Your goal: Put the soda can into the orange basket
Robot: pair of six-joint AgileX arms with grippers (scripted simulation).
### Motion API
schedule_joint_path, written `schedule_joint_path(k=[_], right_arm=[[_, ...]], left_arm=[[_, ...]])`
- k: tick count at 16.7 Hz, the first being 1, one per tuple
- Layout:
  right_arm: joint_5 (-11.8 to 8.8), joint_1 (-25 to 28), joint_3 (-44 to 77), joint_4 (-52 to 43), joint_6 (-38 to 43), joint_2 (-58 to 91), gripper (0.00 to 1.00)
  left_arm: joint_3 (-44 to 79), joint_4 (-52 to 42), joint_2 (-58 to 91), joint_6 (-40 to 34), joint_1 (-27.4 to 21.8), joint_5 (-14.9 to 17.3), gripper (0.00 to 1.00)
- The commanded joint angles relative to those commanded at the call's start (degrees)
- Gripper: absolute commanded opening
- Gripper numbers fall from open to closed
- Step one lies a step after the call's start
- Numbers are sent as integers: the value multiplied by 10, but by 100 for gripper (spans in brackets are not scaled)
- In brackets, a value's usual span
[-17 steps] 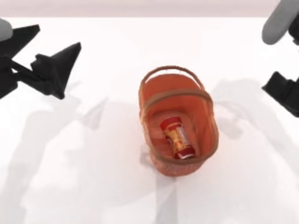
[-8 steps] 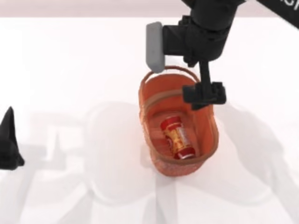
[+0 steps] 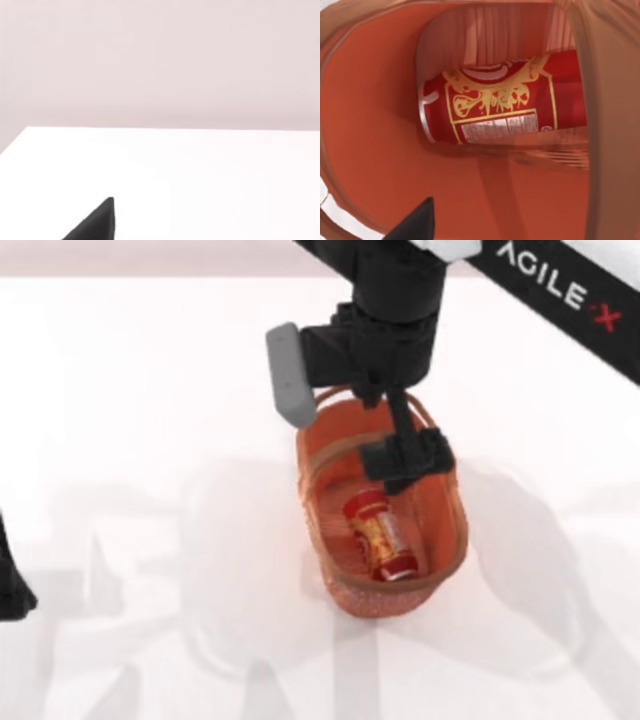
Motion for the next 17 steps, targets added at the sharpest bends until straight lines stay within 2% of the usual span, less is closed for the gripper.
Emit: schedule_joint_path(k=[13, 17], right_arm=[[0, 0, -80, 60, 0, -19, 100], [0, 0, -80, 60, 0, -19, 70]], left_arm=[[0, 0, 0, 0, 0, 0, 100], [0, 0, 0, 0, 0, 0, 100]])
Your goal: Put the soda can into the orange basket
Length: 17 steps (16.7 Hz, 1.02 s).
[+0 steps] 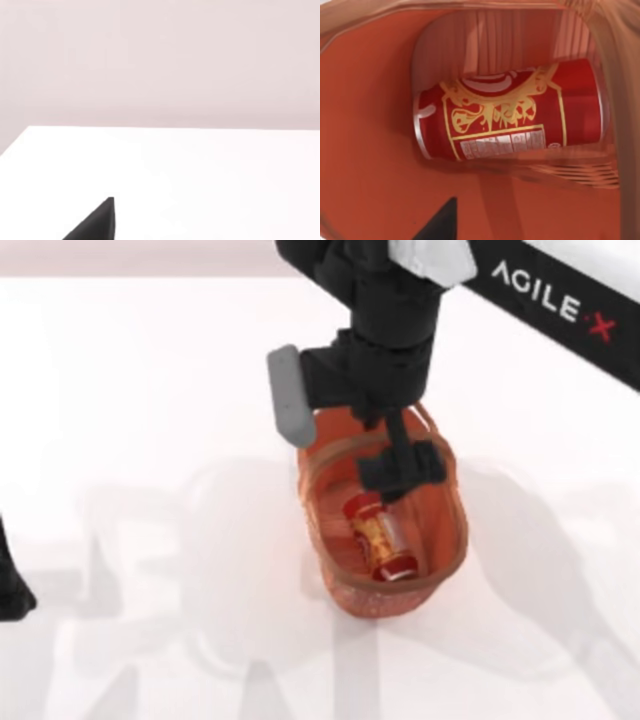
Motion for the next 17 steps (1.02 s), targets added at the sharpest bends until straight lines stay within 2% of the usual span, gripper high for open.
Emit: schedule_joint_path(k=[9, 17], right_arm=[[0, 0, 0, 0, 0, 0, 2], [0, 0, 0, 0, 0, 0, 0]], left_arm=[[0, 0, 0, 0, 0, 0, 100], [0, 0, 0, 0, 0, 0, 100]])
